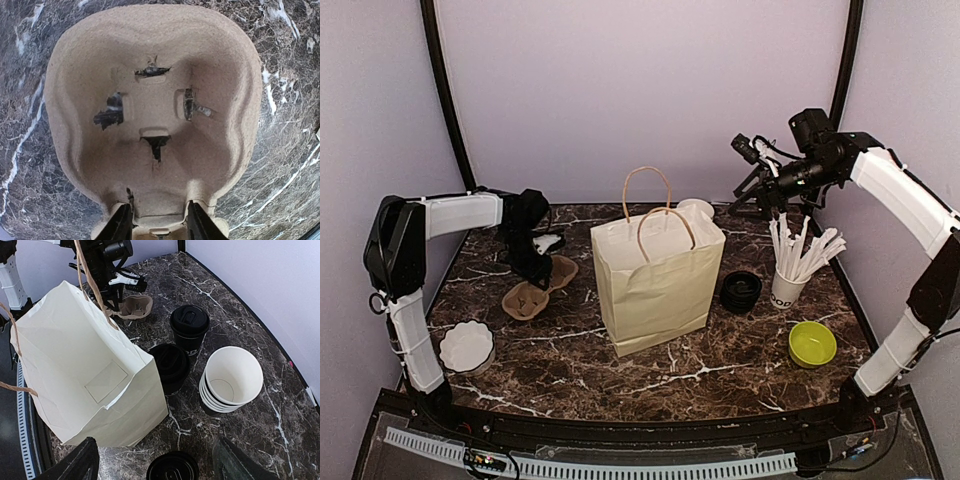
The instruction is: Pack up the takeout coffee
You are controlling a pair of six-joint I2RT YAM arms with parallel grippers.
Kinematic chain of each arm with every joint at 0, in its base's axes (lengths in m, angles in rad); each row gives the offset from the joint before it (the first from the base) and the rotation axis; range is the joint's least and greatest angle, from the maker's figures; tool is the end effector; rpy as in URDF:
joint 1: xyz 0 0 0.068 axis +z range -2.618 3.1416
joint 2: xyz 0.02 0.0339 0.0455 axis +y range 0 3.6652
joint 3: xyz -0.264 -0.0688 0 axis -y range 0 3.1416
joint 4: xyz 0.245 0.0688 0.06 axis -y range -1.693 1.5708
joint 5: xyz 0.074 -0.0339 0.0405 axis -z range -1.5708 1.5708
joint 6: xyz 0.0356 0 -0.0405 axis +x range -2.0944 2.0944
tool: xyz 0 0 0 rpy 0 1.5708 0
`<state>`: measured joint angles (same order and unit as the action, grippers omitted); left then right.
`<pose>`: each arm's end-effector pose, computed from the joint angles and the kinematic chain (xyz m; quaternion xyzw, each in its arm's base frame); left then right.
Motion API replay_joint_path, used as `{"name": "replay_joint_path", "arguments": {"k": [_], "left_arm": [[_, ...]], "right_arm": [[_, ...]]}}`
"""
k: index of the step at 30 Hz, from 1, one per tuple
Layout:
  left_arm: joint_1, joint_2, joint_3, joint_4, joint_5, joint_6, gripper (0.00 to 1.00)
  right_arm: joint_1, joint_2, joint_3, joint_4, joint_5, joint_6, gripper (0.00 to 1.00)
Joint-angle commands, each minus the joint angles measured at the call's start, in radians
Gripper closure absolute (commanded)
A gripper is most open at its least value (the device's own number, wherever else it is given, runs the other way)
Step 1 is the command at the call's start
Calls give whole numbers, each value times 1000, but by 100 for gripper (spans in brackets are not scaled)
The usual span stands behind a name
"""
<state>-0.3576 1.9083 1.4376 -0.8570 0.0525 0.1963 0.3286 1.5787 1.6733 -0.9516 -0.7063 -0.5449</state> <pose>0.3547 -0.1345 0.1986 0.2744 0.9536 -0.0357 0.1187 0.3016 0.1272 0.3840 -0.4814 0.7455 0.2868 0.3609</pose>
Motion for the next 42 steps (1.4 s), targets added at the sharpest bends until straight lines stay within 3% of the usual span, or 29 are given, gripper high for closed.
{"name": "replay_joint_path", "arguments": {"k": [1, 21, 28, 35, 42], "left_arm": [[2, -5, 11, -34, 1, -12, 58], [-28, 19, 42, -88, -4, -53, 61], [-30, -15, 49, -109, -24, -73, 71], [-30, -128, 105, -151, 10, -101, 73], [-32, -293, 291, -149, 145, -124, 74]], "right_arm": [[10, 4, 11, -6, -5, -3, 22], [20, 15, 57, -33, -2, -7, 22], [20, -3, 38, -25, 4, -6, 22], [21, -29, 38, -24, -10, -7, 22], [37, -60, 101, -44, -66, -37, 21]]}}
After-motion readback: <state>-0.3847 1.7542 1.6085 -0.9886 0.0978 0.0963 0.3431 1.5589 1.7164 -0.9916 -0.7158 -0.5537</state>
